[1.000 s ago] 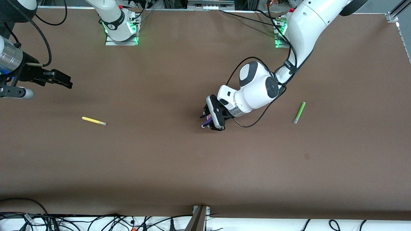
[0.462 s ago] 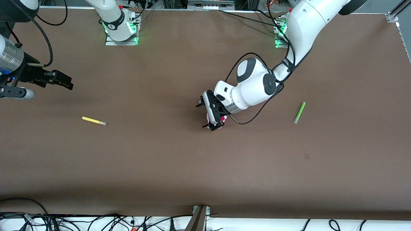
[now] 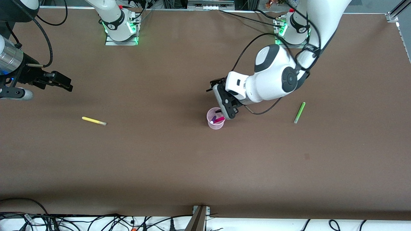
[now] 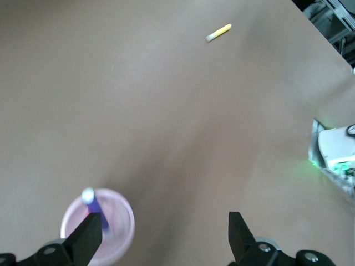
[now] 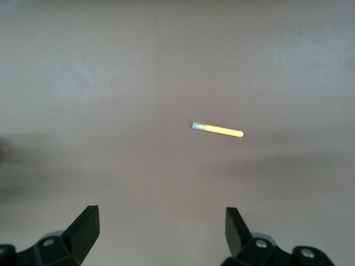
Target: Organize pens into pink holder with both arms
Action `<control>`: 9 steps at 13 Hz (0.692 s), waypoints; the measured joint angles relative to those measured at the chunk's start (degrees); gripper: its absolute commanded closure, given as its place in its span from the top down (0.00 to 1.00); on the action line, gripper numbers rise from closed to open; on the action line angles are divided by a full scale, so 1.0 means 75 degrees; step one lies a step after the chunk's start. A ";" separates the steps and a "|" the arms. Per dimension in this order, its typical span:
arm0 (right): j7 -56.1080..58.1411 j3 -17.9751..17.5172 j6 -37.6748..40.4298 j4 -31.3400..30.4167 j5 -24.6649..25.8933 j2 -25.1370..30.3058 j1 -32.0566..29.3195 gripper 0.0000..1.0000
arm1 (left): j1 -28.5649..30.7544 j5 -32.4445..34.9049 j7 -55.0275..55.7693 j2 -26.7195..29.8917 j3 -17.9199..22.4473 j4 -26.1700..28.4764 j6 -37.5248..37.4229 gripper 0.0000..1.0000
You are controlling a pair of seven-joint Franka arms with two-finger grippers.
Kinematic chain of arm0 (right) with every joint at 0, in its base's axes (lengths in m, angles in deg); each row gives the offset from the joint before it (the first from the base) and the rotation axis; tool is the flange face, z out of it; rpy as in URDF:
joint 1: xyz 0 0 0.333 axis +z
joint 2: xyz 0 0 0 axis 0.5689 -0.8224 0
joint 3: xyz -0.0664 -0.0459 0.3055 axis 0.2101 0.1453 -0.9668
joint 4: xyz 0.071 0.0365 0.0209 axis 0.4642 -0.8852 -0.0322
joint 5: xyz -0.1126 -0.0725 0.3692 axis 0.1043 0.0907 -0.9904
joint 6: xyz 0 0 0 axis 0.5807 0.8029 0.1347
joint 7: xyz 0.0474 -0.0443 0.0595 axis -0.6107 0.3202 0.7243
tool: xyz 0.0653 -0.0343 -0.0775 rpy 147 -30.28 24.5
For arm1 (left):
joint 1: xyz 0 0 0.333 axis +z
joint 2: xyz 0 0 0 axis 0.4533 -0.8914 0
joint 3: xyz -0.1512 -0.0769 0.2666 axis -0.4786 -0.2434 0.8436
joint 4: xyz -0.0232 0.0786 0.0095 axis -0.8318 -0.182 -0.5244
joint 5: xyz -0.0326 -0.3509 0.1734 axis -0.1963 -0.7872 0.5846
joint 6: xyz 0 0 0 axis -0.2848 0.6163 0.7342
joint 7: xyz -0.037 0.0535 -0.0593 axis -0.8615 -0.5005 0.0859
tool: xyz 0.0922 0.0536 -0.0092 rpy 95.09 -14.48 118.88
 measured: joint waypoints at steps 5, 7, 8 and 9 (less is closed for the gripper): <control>0.0000 -0.0007 -0.0004 0.0002 0.0000 0.0000 0.0040 1.00 | 0.0264 0.2774 0.4752 0.0775 0.0093 0.0010 -0.1561 1.00; 0.0000 -0.0007 -0.0005 0.0004 0.0000 0.0001 0.0050 1.00 | 0.0465 0.3367 0.5658 0.0889 0.0241 -0.0009 -0.1907 1.00; 0.0000 -0.0008 -0.0005 0.0005 0.0000 0.0001 0.0059 1.00 | 0.0667 0.3666 0.5860 0.0916 0.0284 -0.0078 -0.2114 1.00; 0.0000 -0.0008 -0.0005 0.0006 0.0000 0.0001 0.0067 1.00 | 0.0905 0.3979 0.5948 0.0946 0.0316 -0.0180 -0.2283 1.00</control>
